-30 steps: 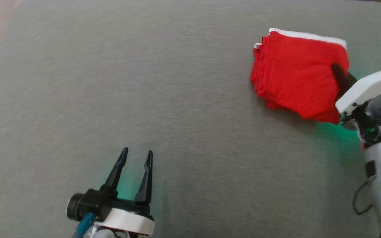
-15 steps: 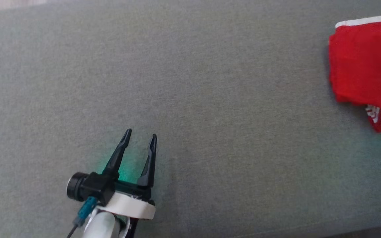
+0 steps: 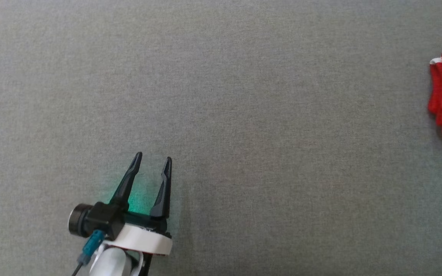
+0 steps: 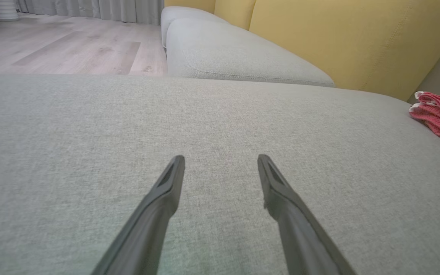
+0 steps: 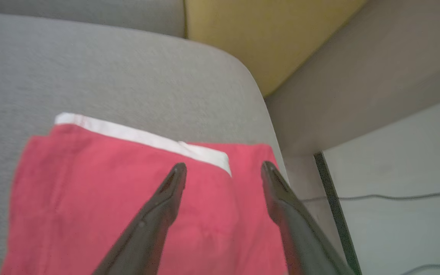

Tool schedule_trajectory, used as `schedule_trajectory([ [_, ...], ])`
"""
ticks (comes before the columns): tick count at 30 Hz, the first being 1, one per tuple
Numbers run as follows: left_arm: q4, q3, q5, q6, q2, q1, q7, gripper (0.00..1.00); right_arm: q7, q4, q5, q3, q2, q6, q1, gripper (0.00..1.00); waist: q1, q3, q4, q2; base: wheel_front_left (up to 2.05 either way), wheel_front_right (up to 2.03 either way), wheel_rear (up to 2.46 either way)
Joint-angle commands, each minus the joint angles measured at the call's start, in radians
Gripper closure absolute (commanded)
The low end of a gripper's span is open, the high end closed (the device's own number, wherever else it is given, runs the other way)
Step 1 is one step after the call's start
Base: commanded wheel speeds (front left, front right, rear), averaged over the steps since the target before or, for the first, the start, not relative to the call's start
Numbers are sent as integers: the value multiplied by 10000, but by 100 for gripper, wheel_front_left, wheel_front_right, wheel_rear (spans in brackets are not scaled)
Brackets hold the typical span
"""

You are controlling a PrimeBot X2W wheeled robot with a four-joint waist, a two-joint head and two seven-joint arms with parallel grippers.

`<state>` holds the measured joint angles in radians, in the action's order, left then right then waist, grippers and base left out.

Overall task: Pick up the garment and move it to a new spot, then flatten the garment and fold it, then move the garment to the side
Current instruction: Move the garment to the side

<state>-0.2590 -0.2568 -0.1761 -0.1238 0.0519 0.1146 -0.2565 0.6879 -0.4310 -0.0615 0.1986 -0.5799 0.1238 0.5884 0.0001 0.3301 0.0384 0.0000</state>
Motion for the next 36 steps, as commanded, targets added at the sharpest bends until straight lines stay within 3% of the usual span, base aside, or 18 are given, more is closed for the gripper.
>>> schedule_trajectory([
  [1,318,394,-50,-31,28,-133,-53,0,-544,414,81,-152,-208,69,319,0,-1,-86,-33,0,0,0,0],
  [8,332,820,-359,146,-5,-408,-53,0,-3041,1762,15,-545,866,69,44,0,-1,-855,-290,0,0,0,0],
  [15,345,1146,-747,553,-13,-747,-53,0,-4663,3251,-331,-1113,1955,69,-1744,0,-1,-1893,-443,0,0,0,0],
  [19,292,1308,-656,997,-14,-1166,-53,0,-5948,3916,-202,-1501,2944,69,-3601,0,-1,-2621,-418,0,0,0,0],
  [29,122,1332,-361,1386,-15,-1757,-53,0,-8560,3122,477,-1714,4576,69,-6083,0,-1,-3419,-243,0,0,0,0],
  [36,-156,1421,-302,1609,-16,-1825,-53,0,-9337,1978,597,-1739,5146,69,-6734,0,-1,-3639,-192,0,0,0,0],
])
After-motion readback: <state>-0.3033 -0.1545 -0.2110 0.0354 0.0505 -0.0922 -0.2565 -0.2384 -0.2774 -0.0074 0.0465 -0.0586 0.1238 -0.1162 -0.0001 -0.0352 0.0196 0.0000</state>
